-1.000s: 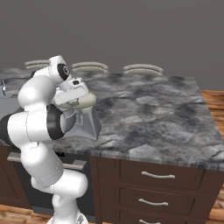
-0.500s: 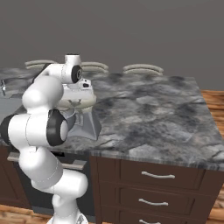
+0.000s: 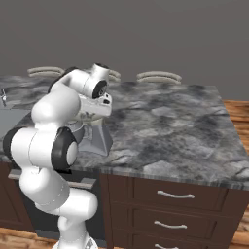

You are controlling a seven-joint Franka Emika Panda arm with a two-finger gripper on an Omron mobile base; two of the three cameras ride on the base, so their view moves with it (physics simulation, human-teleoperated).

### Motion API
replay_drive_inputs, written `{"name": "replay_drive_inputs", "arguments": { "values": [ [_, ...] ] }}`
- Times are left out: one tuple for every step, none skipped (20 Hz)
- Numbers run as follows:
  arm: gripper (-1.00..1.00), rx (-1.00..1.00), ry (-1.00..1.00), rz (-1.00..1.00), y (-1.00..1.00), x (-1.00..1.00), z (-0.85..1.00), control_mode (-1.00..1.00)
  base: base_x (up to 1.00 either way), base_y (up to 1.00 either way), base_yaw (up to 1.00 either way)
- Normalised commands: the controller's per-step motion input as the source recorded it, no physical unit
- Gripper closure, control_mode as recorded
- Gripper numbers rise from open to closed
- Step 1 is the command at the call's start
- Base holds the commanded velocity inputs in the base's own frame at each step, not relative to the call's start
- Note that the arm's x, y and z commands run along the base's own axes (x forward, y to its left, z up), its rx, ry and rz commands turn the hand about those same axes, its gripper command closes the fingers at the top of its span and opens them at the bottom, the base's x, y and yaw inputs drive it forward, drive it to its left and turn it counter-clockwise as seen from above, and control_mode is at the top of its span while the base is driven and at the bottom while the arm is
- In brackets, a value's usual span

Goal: Add butter and sugar cubes to the stand mixer bowl and then turn on the stand mixer to begin making frosting.

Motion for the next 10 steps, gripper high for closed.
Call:
{"name": "replay_drive_inputs", "arguments": {
  "values": [
    [1.0, 0.24, -0.02, 0.0, -0.44, 0.0, -0.32, -1.0, 0.0, 0.0, 0.0],
    [1.0, 0.23, -0.03, 0.0, -0.45, 0.0, -0.34, -1.0, 0.0, 0.0, 0.0],
    [1.0, 0.23, -0.03, 0.0, -0.42, 0.0, -0.34, -1.0, 0.0, 0.0, 0.0],
    [1.0, 0.24, -0.03, 0.0, -0.37, 0.0, -0.31, -1.0, 0.0, 0.0, 0.0],
    [1.0, 0.25, -0.04, 0.0, -0.34, 0.0, -0.24, -1.0, 0.0, 0.0, 0.0],
    [1.0, 0.26, -0.05, 0.0, -0.26, 0.0, -0.14, -1.0, 0.0, 0.0, 0.0],
    [1.0, 0.26, -0.04, 0.0, -0.16, -0.01, 0.0, -1.0, 0.0, 0.0, 0.0],
    [1.0, 0.26, -0.08, 0.0, -0.07, -0.14, 0.0, -1.0, 0.0, 0.0, 0.0],
    [1.0, 0.28, -0.17, 0.01, -0.04, -0.33, 0.2, -1.0, 0.0, 0.0, 0.0],
    [1.0, 0.28, -0.17, 0.01, 0.0, -0.36, 0.31, -1.0, 0.0, 0.0, 0.0]
  ]
}}
